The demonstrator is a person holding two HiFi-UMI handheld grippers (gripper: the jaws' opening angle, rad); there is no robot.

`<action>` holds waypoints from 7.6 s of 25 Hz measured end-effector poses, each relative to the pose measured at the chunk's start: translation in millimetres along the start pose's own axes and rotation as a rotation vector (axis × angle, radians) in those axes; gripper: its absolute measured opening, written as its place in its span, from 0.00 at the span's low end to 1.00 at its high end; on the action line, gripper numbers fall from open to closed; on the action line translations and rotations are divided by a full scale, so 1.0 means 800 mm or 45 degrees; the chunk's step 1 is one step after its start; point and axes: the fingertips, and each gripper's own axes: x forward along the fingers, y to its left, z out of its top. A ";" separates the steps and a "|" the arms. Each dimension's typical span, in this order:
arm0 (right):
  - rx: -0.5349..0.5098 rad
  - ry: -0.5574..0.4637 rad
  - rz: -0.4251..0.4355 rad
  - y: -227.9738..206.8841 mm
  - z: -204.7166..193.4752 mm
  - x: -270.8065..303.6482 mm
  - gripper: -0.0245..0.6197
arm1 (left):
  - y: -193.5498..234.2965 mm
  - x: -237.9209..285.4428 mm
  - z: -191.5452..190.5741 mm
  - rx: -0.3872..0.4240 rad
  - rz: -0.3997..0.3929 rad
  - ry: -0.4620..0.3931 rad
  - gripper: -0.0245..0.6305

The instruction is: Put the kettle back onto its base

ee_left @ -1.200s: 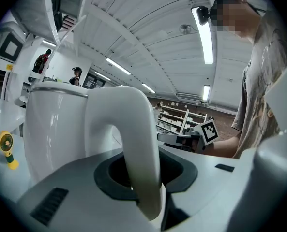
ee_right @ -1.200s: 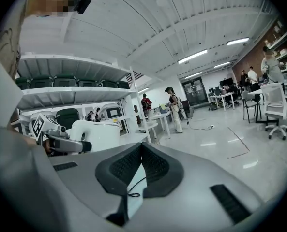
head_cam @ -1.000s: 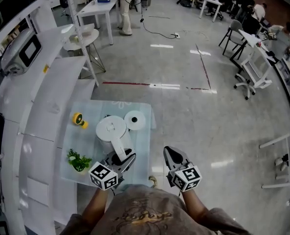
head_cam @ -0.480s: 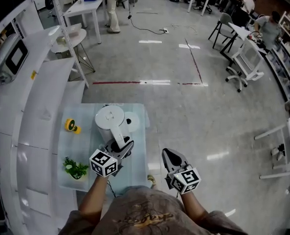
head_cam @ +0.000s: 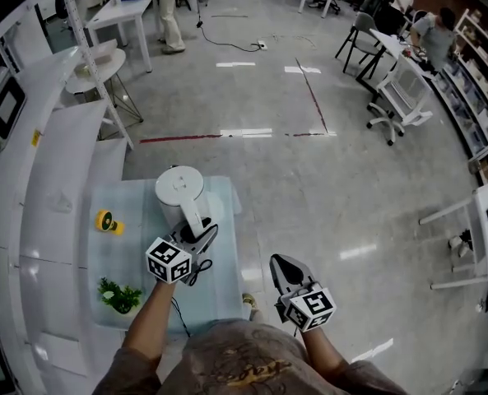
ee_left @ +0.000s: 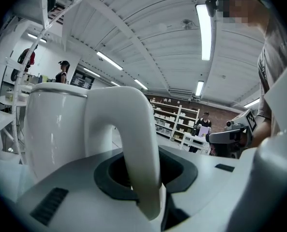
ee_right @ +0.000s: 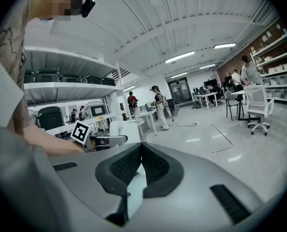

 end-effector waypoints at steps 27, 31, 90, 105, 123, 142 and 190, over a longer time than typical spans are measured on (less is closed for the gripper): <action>0.041 0.141 -0.089 -0.051 -0.035 0.019 0.04 | 0.075 0.108 -0.020 0.085 -0.035 0.002 0.22; 0.053 0.155 -0.097 -0.055 -0.038 0.019 0.04 | 0.076 0.113 -0.023 0.100 -0.024 -0.004 0.22; 0.037 0.234 -0.029 -0.031 -0.078 -0.008 0.04 | 0.029 0.084 -0.074 0.184 0.071 0.047 0.19; 0.053 0.233 -0.057 -0.037 -0.086 -0.018 0.04 | 0.032 0.088 -0.090 0.198 0.076 0.082 0.19; 0.041 0.231 -0.047 -0.026 -0.084 -0.018 0.04 | 0.045 0.074 -0.120 0.133 0.153 0.139 0.30; -0.039 0.121 0.108 0.011 -0.042 -0.001 0.04 | 0.030 -0.006 -0.092 0.066 0.327 0.194 0.38; -0.192 -0.052 0.237 0.051 0.040 0.010 0.04 | -0.091 -0.200 0.040 0.056 0.609 -0.252 0.07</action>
